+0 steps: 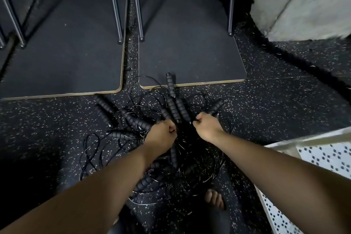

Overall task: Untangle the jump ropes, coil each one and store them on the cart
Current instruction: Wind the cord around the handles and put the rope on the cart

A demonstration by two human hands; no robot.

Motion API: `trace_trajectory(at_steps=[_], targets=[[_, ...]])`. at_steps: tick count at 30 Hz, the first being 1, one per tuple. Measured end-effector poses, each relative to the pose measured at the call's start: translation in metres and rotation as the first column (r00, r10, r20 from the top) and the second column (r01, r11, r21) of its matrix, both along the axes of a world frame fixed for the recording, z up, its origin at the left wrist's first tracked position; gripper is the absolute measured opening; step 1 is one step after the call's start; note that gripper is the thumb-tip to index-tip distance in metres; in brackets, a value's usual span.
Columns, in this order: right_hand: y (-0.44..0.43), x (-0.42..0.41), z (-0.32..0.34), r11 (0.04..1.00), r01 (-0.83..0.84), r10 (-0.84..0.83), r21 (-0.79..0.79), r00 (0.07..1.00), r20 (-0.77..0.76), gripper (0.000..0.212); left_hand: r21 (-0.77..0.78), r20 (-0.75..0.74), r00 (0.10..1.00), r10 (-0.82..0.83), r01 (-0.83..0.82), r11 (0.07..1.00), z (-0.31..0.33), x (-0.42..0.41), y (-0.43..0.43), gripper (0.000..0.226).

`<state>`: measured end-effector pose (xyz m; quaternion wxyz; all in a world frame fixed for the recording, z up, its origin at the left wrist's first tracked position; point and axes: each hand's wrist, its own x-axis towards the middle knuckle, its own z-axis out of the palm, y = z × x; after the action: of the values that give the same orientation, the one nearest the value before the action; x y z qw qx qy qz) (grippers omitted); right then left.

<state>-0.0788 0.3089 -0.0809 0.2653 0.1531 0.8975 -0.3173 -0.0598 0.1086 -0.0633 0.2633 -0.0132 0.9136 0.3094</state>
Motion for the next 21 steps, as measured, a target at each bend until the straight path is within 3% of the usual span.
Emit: trace_trajectory(at_steps=[3, 9, 12, 16, 21], targets=[[-0.011, -0.033, -0.026, 1.0, -0.024, 0.024, 0.006, 1.0, -0.003, 0.015, 0.005, -0.014, 1.0, 0.021, -0.021, 1.0, -0.02, -0.011, -0.009, 0.011], [-0.03, -0.062, -0.072, 0.99, -0.119, 0.111, 0.077, 0.988, 0.107, 0.027, 0.001, 0.018, 0.999, 0.051, -0.051, 0.999, -0.037, -0.024, -0.025, 0.019], [-0.04, -0.069, -0.084, 0.996, -0.075, 0.067, 0.054, 0.989, 0.133, 0.034, 0.025, 0.038, 0.995, 0.09, -0.091, 0.996, -0.036, -0.03, -0.029, 0.019], [-0.043, -0.075, -0.09, 0.989, -0.077, 0.063, 0.126, 0.992, 0.107, 0.032, 0.066, 0.055, 0.992, 0.116, -0.12, 0.991, -0.034, -0.035, -0.033, 0.019], [-0.043, -0.073, -0.064, 0.996, -0.052, 0.049, 0.072, 0.998, 0.041, 0.03, 0.133, 0.054, 0.987, 0.155, -0.161, 0.978, -0.015, -0.042, -0.036, 0.013]])
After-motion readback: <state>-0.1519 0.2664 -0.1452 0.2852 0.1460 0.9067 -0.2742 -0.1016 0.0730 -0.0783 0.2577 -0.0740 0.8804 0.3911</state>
